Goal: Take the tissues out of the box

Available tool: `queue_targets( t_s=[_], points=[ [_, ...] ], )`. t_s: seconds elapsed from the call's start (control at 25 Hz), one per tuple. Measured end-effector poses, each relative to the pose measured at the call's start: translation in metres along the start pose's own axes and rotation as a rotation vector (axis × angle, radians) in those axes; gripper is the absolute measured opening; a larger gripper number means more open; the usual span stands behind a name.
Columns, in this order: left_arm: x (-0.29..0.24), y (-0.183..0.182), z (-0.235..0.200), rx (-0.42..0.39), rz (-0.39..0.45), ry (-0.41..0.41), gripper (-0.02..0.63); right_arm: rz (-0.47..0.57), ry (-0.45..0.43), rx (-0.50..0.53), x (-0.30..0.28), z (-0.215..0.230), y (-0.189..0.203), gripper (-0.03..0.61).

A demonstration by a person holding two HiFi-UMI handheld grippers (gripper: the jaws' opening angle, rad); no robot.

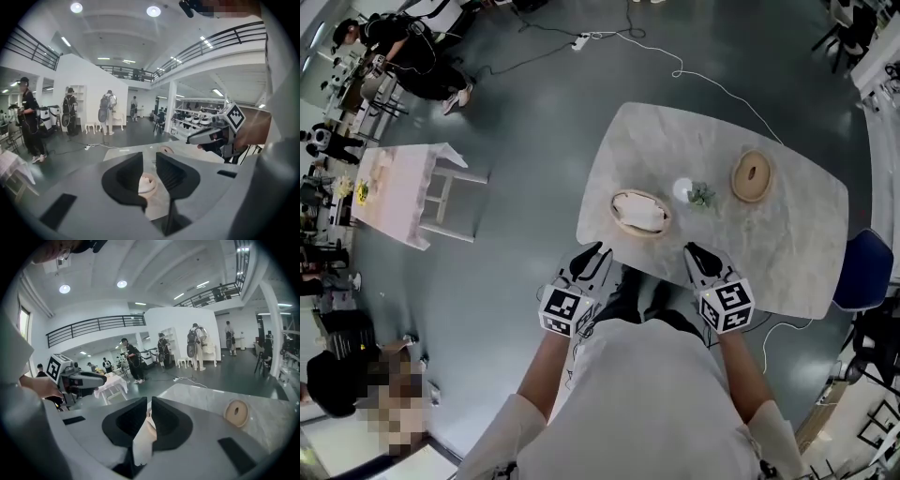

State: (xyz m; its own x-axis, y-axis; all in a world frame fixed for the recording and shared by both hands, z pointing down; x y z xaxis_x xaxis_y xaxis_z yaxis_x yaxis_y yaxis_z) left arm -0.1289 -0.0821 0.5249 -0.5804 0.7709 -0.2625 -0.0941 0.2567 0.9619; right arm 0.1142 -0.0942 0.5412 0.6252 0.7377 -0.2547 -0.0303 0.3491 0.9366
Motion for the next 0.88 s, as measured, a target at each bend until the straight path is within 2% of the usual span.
queue_targets(
  t_s=[0.2,0.4,0.64,0.88],
  points=[
    [-0.040,0.015,-0.019,-0.064,-0.061,0.118,0.094,-0.005,0.062,-0.029,-0.015,0.008,0.002,0.051],
    [-0.088,0.049,-0.038,-0.105,-0.151,0.234,0.095,-0.024,0.121,-0.065,-0.033,0.020,0.015,0.052],
    [-0.149,0.118,-0.056,-0.163,-0.300,0.365,0.097,-0.070,0.184,-0.123,-0.058,0.034,0.038,0.052],
    [-0.184,0.186,-0.064,-0.281,-0.460,0.478,0.098,-0.093,0.264,-0.212,-0.070,0.042,0.058,0.052]
  ],
)
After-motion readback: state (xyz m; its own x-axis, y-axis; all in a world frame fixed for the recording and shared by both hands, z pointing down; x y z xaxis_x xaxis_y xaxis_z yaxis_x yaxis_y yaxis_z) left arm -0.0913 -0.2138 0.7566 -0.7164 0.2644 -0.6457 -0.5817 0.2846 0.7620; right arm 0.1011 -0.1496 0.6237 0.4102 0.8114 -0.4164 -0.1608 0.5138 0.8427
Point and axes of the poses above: the fingertips, and each gripper's own axes: x backward along the fingers, z to its right, y out of its underside, the point moved 6 cm from there along x, backward along the fingers, and after that the axes turned 10 degrees about z, right-handed, at the moved point
